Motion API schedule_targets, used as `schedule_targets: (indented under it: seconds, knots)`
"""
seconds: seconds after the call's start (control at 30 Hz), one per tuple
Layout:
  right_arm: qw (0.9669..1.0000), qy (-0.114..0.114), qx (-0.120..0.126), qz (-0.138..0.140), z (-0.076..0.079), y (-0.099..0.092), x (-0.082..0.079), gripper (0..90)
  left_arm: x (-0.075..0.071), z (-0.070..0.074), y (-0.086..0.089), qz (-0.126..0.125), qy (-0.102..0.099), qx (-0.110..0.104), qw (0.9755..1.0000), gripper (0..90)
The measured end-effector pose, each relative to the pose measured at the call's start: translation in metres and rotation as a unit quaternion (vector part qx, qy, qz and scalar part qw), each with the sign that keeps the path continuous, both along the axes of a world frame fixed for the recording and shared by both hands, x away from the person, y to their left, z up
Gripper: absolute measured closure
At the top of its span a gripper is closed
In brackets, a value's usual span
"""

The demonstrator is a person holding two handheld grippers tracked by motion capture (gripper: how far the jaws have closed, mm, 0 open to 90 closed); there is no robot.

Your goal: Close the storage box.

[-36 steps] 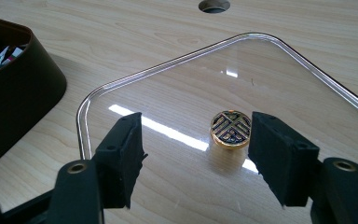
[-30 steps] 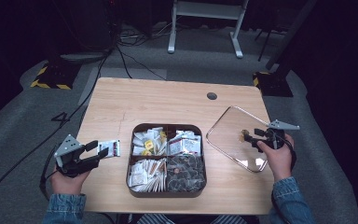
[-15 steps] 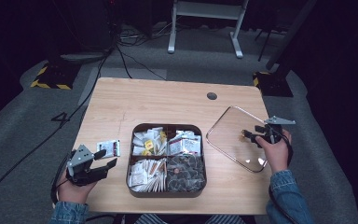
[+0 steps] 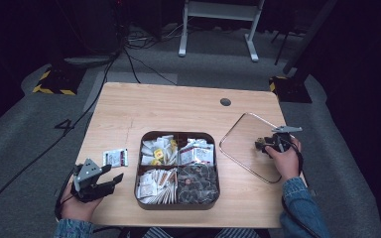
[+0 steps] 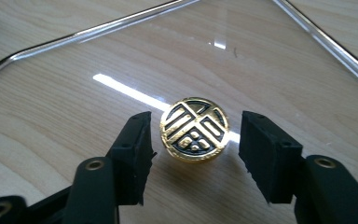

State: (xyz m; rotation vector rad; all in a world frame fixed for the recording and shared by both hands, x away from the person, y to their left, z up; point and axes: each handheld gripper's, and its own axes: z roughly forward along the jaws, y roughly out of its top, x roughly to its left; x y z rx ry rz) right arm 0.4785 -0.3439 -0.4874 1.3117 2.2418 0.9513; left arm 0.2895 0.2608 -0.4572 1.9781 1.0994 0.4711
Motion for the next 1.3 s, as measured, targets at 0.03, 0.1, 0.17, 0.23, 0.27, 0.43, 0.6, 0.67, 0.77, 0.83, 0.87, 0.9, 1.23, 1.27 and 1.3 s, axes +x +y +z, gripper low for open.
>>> schedule_targets:
  seconds: [0.03,0.1,0.17,0.23,0.27,0.43,0.6,0.67,0.77,0.83,0.87,0.9,1.23,1.27,1.3]
  knots:
    - [1.0000,0.000,-0.004,0.001,-0.001,0.001,0.000,47.6,0.000,0.000,0.000,0.000,0.000,0.000,1.0000,43.6]
    - [0.9999,-0.007,-0.013,0.003,-0.003,0.003,0.001,50.8,0.001,-0.002,-0.002,-0.007,0.005,0.010,0.9999,43.5]
    - [0.9998,-0.010,-0.018,0.007,-0.003,0.003,0.001,57.6,0.002,-0.003,-0.002,-0.009,0.007,0.010,0.9999,43.4]
    - [0.9997,-0.011,-0.021,0.007,-0.003,0.003,0.000,57.7,0.002,-0.004,-0.002,-0.009,0.010,0.009,0.9999,43.3]
    - [0.9997,-0.015,-0.020,0.007,-0.003,0.003,0.000,58.1,0.002,-0.004,-0.002,-0.010,0.010,0.010,0.9998,43.4]
    - [0.9998,-0.014,-0.014,0.001,-0.003,0.004,-0.001,58.2,0.003,-0.004,-0.002,-0.013,0.012,0.009,0.9998,43.2]
    - [0.9999,-0.012,-0.011,0.003,-0.001,0.006,-0.002,58.3,0.003,-0.004,-0.001,-0.017,0.011,0.009,0.9998,43.1]
    - [0.9999,-0.015,0.003,0.003,0.003,0.005,-0.003,58.3,0.003,-0.003,-0.001,-0.018,0.011,0.009,0.9997,43.1]
    - [0.9997,-0.021,0.010,0.003,0.010,0.005,-0.005,58.3,0.002,-0.003,-0.001,-0.019,0.010,0.007,0.9997,43.1]
    - [0.9996,-0.026,0.013,0.002,0.014,0.006,-0.006,58.3,0.002,-0.003,-0.001,-0.021,0.009,0.006,0.9997,43.1]
    - [0.9995,-0.028,0.016,0.003,0.017,0.006,-0.007,58.4,0.002,-0.003,-0.001,-0.022,0.009,0.006,0.9997,43.1]
    - [0.9993,-0.030,0.020,0.004,0.019,0.007,-0.008,58.4,0.002,-0.003,-0.001,-0.023,0.008,0.007,0.9997,43.1]
    - [0.9977,-0.054,0.035,0.020,0.047,0.016,-0.017,58.4,0.003,-0.004,-0.001,-0.024,0.010,0.006,0.9996,43.1]
    - [0.9977,-0.054,0.035,0.020,0.047,0.016,-0.017,58.4,0.003,-0.004,-0.001,-0.024,0.010,0.006,0.9996,43.1]
    - [0.9973,-0.058,0.038,0.024,0.052,0.017,-0.019,58.3,0.003,-0.004,-0.001,-0.025,0.011,0.007,0.9996,43.1]
